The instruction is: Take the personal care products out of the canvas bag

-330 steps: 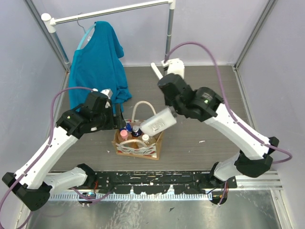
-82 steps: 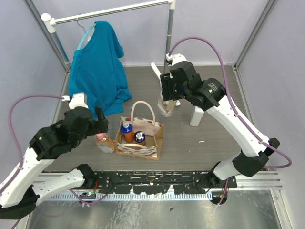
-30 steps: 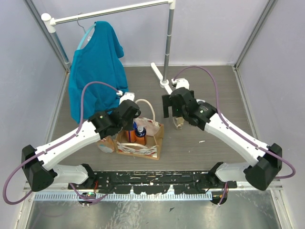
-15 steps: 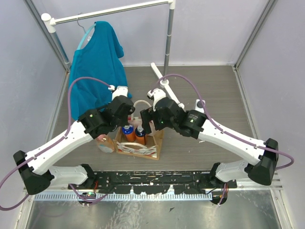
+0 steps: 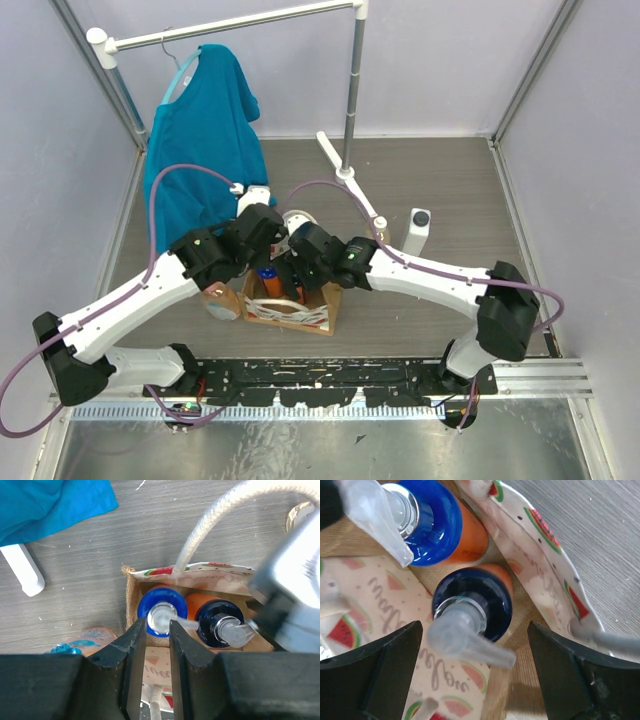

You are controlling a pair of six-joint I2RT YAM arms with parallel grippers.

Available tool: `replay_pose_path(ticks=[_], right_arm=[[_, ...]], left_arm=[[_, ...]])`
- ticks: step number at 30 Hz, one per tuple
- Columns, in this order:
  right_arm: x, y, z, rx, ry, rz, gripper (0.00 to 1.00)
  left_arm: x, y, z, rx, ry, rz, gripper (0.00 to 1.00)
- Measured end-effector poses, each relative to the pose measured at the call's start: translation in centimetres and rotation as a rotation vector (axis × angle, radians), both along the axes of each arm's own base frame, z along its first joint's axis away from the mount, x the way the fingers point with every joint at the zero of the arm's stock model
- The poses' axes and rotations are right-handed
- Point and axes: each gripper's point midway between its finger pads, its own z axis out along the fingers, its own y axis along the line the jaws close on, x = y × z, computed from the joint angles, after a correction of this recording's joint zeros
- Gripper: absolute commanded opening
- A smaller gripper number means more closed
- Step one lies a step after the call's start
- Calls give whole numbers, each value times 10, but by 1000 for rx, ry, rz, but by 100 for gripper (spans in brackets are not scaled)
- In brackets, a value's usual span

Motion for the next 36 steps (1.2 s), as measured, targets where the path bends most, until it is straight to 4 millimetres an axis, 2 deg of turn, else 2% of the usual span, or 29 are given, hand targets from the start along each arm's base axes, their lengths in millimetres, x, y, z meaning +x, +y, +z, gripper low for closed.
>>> replay_pose_path(ticks=[4, 8, 9, 11, 13, 15, 19, 21, 22, 23, 26, 30, 32, 34, 36], right_arm=[[5, 3, -25, -58, 12, 3, 77], [9, 8, -43, -90, 9, 19, 67], [10, 9, -44, -94, 3, 24, 60], [12, 11, -46, -99, -13, 33, 32], [14, 12, -44, -95, -25, 38, 16], [16, 12, -44, -97, -33, 37, 12], [19, 6, -36, -101, -59, 19, 10], [19, -2, -20, -93, -87, 2, 10], [19, -9, 0, -79, -118, -14, 10], [19, -9, 2, -77, -120, -14, 10], [21, -21, 53, -22, -186, -52, 10], [27, -34, 128, 83, -285, -118, 11], [27, -44, 158, 123, -325, -155, 11], [27, -57, 177, 141, -352, -190, 11], [25, -73, 186, 137, -368, -228, 11]], left_arm=[[-6, 1, -4, -22, 26, 6, 35], [-16, 2, -15, -46, 64, 11, 35], [-17, 3, -18, -49, 72, 14, 35], [-21, 4, -24, -53, 88, 17, 36], [-24, 4, -27, -64, 97, 21, 38], [-27, 6, -29, -78, 101, 24, 40], [-31, 7, -28, -115, 98, 28, 48], [-32, 5, -30, -128, 100, 27, 56], [-32, 5, -32, -134, 104, 28, 60], [-33, 4, -35, -134, 109, 29, 64], [-35, 3, -45, -126, 128, 29, 70], [-32, -3, -55, -114, 141, 26, 73], [-31, -8, -58, -112, 143, 22, 74], [-28, -13, -61, -111, 143, 19, 75], [-25, -16, -65, -103, 144, 20, 77]])
